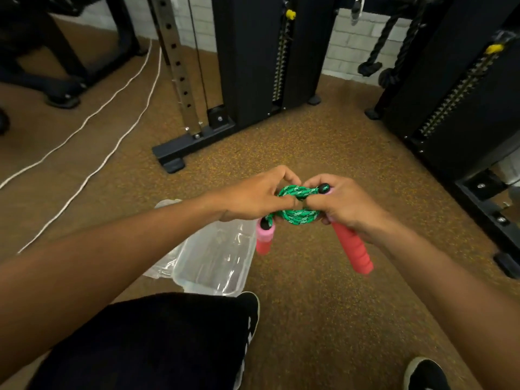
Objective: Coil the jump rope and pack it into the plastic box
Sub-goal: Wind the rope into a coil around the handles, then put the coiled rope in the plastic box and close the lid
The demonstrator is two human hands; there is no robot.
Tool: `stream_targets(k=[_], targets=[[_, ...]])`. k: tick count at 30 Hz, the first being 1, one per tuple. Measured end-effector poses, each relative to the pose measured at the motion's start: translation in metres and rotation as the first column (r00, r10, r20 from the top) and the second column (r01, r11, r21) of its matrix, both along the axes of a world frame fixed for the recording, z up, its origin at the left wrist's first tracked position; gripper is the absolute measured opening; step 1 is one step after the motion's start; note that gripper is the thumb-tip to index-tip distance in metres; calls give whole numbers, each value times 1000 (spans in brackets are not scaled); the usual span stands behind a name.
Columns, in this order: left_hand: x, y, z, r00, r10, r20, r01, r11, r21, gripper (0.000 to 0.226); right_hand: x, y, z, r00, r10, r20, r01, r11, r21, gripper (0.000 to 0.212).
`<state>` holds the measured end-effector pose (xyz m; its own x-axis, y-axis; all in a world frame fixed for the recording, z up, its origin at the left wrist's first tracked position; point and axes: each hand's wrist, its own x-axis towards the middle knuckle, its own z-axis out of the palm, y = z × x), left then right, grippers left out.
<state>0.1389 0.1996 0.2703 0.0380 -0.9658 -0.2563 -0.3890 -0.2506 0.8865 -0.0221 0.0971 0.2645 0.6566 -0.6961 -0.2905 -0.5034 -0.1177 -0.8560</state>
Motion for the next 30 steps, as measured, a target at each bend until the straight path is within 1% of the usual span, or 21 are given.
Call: stream_targets(k=[3, 6, 7, 9, 12, 14, 16, 18, 21, 27, 30], targets=[[27, 27, -33, 983, 158, -98, -162, 986, -41, 30, 42, 11, -23, 998, 59, -1, -59, 998, 22, 23], [48, 50, -74, 945, 308, -111, -317, 946, -74, 27, 76, 27, -47, 998, 67, -18, -65, 995, 81, 25], [54, 55, -85, 926, 353, -131, -364, 928, -75, 26, 85, 32, -56, 999, 48, -24, -45, 992, 114, 26], [63, 60, -104, 870, 439, -226, -461, 886, -52, 27, 100, 40, -74, 999, -15, -30, 21, 978, 206, 29], [69, 59, -128, 751, 554, -358, -586, 810, 24, 29, 118, 48, -102, 991, -130, -20, 129, 930, 346, 30], [72, 56, -141, 691, 608, -391, -634, 770, 76, 30, 127, 50, -116, 984, -174, -33, 173, 906, 387, 32], [76, 52, -151, 666, 631, -397, -649, 753, 109, 30, 133, 50, -126, 978, -204, -52, 207, 893, 400, 33], [84, 50, -161, 671, 635, -383, -639, 757, 136, 28, 138, 50, -137, 970, -232, -69, 240, 881, 408, 32], [100, 48, -174, 717, 615, -327, -589, 786, 188, 25, 149, 52, -153, 959, -261, -107, 281, 853, 440, 24], [126, 41, -202, 802, 560, -209, -518, 826, 224, 24, 175, 60, -191, 915, -365, -171, 393, 718, 575, 15], [133, 37, -222, 828, 530, -182, -485, 841, 240, 23, 181, 58, -208, 888, -410, -208, 449, 680, 579, 11]])
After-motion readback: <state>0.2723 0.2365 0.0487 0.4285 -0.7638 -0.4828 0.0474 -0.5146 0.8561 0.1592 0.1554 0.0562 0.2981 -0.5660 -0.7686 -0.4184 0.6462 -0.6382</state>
